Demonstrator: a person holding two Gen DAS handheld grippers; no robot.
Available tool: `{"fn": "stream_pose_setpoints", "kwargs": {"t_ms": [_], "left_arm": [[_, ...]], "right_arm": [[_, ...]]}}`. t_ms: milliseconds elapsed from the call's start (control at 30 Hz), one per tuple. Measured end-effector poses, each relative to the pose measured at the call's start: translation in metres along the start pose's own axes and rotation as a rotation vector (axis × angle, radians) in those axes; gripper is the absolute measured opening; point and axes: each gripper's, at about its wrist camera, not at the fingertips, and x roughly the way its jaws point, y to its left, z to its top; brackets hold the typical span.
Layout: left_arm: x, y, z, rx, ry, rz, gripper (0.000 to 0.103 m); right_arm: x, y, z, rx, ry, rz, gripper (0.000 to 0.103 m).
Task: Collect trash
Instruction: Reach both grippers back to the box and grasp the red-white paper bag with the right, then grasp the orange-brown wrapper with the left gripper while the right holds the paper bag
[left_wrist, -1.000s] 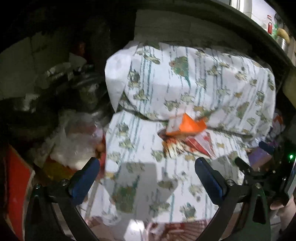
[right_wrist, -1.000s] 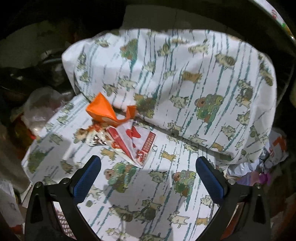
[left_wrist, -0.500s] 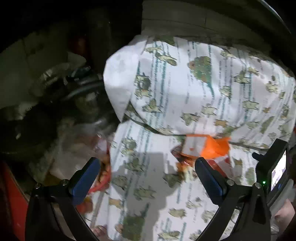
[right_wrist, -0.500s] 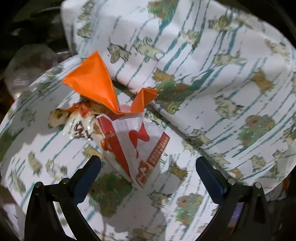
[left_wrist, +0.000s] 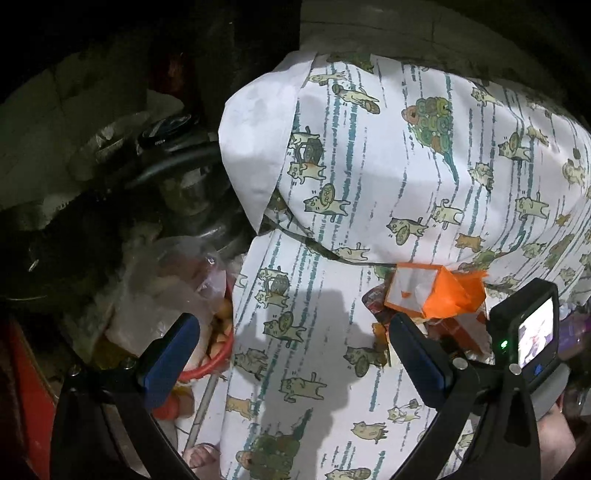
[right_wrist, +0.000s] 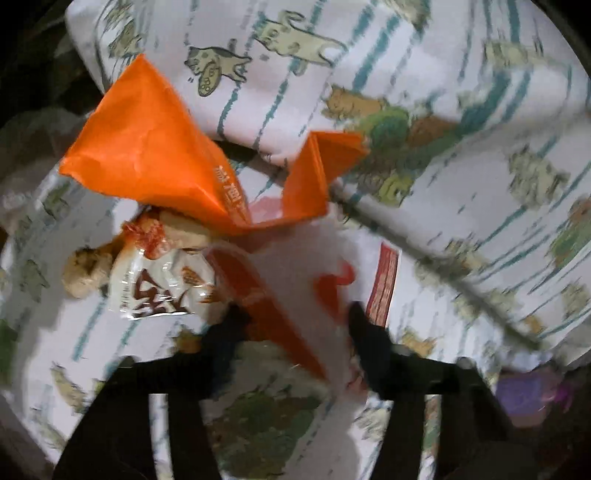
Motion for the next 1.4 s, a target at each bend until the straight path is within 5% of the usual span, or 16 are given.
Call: {"fn": "stream_pose_setpoints", "kwargs": {"t_ms": [133,467,600,767,900,1067,1233,1400], "left_arm": [[-0.001,-0.008,0.000,0.029,-0.009,-0.014,0.103],[0.008,-0.022,0.008,-0.022,0.028,-0.110,0.103],[0.025,-0.026,0.011,-0.099,0.093,-0.147,0.103],[0.048,-0.032,0.007,-0.239,0.247,-0.285,0.103],[0.072,-0.047,-0.002,-0.170,0.298,-0.172,0.100],[0.102,-0.057,-0.014,-0.136,0.388,-0.208,0.063],[0.112,-0.068,-0.019,-0.064,0.394,-0.201,0.041],[0.128,-0.068,-0.033,-0.089,0.488,-0.236,0.020]], "right_arm": [[-0.026,-0.015,0.003,0.114,-0.024,0.125,0.021],[-0.080,-0.050,-0.019,0.264,0.034,0.314,0.019],[-0.088,-0.071,-0.022,0.290,0.072,0.292,0.019],[-0.077,-0.100,-0.037,0.366,0.102,0.231,0.019],[-0.070,-0.121,-0.035,0.422,0.095,0.234,0.019],[-0.080,-0.123,-0.033,0.409,0.052,0.261,0.020],[-0.085,-0.124,-0.030,0.418,0.031,0.278,0.020],[-0.088,-0.129,-0.026,0.456,-0.009,0.326,0.020]]}}
